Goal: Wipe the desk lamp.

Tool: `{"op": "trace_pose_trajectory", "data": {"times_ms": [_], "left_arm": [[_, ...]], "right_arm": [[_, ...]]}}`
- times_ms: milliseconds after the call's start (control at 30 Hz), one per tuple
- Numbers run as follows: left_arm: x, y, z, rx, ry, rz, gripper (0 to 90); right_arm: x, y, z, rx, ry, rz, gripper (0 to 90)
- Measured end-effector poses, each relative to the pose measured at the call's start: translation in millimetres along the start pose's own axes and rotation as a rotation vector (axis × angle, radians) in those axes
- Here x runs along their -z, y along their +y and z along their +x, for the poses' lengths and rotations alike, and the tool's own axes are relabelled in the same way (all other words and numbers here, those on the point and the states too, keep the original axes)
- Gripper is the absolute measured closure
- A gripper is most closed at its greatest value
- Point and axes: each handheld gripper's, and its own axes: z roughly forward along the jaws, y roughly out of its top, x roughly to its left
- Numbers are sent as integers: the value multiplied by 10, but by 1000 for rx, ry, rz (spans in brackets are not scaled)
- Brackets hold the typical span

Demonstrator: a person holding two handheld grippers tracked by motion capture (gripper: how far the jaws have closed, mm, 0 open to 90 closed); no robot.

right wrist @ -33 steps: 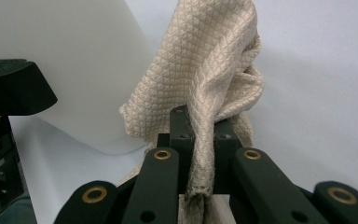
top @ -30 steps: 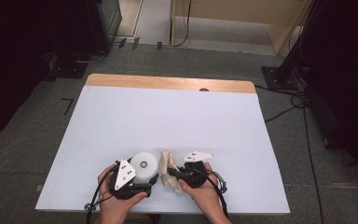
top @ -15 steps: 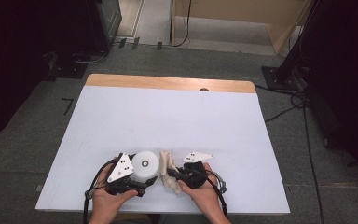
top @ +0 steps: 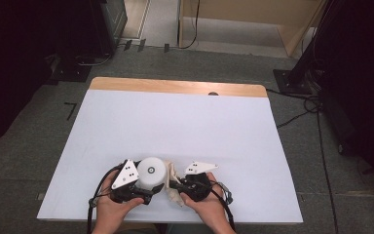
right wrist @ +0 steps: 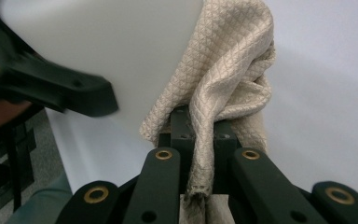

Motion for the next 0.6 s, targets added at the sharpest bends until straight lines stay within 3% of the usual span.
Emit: {"op": "trace_pose_trajectory", "data": {"times_ms": [200,300,433,600], "left_arm": [[-1,0,-3,0,1,1,81],[-2,-1,-5,-1,2,0,81],[-2,-2,-5,2,3,0,81],[-3,-2,-8,0,5,-1,81]], "right_arm": [[202,146,103,29,20,-92,847],[247,173,135,41,24,-110,847],[173,120,100,29,26,-83,847],[-26,-31,-29,-23,24,10,847]]}}
